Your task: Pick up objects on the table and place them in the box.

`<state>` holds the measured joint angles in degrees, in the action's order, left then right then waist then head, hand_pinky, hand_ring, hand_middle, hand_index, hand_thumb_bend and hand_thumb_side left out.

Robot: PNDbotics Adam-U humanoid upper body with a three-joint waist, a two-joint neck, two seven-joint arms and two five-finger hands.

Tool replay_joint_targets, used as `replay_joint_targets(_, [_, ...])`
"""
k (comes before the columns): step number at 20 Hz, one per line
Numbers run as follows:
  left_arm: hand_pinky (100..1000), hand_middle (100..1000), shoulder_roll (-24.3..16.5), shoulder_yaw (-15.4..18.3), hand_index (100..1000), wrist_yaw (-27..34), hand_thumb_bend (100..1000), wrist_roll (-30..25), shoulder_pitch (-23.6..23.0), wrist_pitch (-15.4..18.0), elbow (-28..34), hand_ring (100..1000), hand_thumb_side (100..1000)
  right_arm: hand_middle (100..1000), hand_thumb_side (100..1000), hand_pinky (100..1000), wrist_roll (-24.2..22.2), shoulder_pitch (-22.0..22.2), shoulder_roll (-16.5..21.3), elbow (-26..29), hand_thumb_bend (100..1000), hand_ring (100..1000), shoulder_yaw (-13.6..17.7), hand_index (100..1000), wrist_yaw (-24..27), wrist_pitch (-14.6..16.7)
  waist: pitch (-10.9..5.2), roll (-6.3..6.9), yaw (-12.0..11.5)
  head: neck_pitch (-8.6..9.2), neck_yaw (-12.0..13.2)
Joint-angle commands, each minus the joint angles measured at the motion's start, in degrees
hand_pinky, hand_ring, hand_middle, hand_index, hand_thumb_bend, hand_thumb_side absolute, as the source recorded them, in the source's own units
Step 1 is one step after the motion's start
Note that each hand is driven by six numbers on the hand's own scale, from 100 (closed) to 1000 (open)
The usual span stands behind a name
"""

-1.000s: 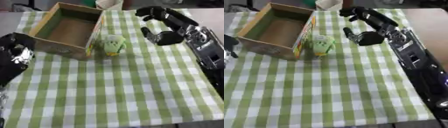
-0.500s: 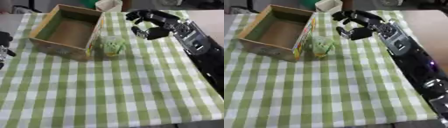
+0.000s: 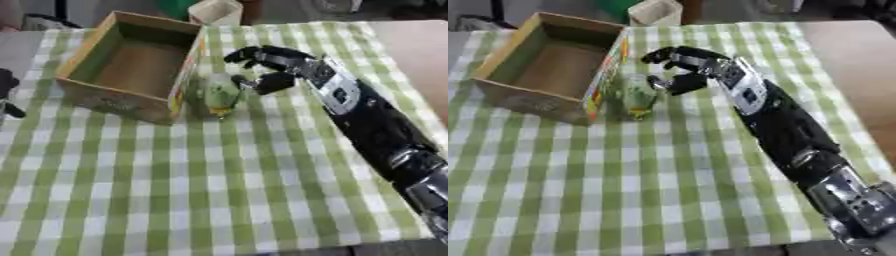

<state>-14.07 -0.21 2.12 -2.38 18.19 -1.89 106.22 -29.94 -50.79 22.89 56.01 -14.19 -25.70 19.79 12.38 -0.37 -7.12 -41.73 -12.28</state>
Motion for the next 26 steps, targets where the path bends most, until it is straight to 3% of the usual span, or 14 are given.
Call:
replay_joint_targets(1, [469, 645, -0.35, 0.16, 532, 0.04, 189, -0.31, 0.39, 0.09, 1.06, 729, 397, 942, 681, 923, -0.79, -1.61, -0.07, -0.33, 100, 985, -0.13, 981, -3.12, 0.99, -1.2, 0.06, -0.15, 0.15, -0.25])
replay_joint_targets(8, [470, 647, -0.26, 0.13, 533, -0.05, 187, -0.59, 0.26, 0.08, 0.98, 731, 401, 957, 637, 926, -3.62, -1.83, -0.58, 2.37, 100, 982, -1.87, 995, -11.55, 3.58, -1.24, 0.02, -0.17, 0.31, -0.58])
replay_joint_targets(12, [471, 649, -0.19, 0.12, 534, -0.11, 185, -0.8, 0.21, 0.06, 0.96, 732, 403, 915, 373, 867, -4.49, -1.72, -0.86, 3.71, 100, 912, -2.4, 967, -15.69, 4.84, -1.27, 0.08, -0.19, 0.36, -0.72])
replay_joint_targets(13, [471, 649, -0.19, 0.12, 535, -0.11, 184, -0.83, 0.19, 0.07, 0.98, 732, 402, 881, 285, 824, -4.07, -1.66, -0.96, 3.75, 100, 860, -2.39, 945, -16.7, 5.03, -1.29, 0.11, -0.21, 0.41, -0.75])
replay_joint_targets(16, [471, 649, -0.19, 0.18, 534, -0.1, 184, -0.85, 0.14, 0.1, 0.99, 732, 402, 808, 293, 737, -1.11, -1.38, -1.21, 3.57, 100, 767, -2.21, 906, -19.61, 5.31, -1.32, 0.2, -0.24, 0.47, -0.87])
replay_joint_targets(20, [471, 650, -0.16, 0.18, 534, -0.07, 182, -0.9, 0.08, 0.1, 0.96, 733, 405, 637, 276, 609, 4.68, -1.06, -1.56, 3.01, 100, 585, -2.02, 763, -22.43, 5.53, -1.31, 0.24, -0.22, 0.54, -0.98])
replay_joint_targets(25, [471, 650, -0.1, 0.22, 534, -0.04, 181, -0.95, 0.04, 0.08, 0.9, 733, 406, 340, 251, 403, 12.66, -0.72, -1.98, 2.22, 100, 368, -2.02, 401, -24.1, 5.61, -1.3, 0.27, -0.2, 0.55, -1.12])
replay_joint_targets(26, [471, 650, -0.1, 0.23, 534, -0.03, 181, -0.96, 0.03, 0.08, 0.89, 733, 406, 317, 239, 385, 14.03, -0.69, -2.02, 1.98, 100, 353, -1.99, 378, -24.21, 5.6, -1.3, 0.28, -0.19, 0.55, -1.17])
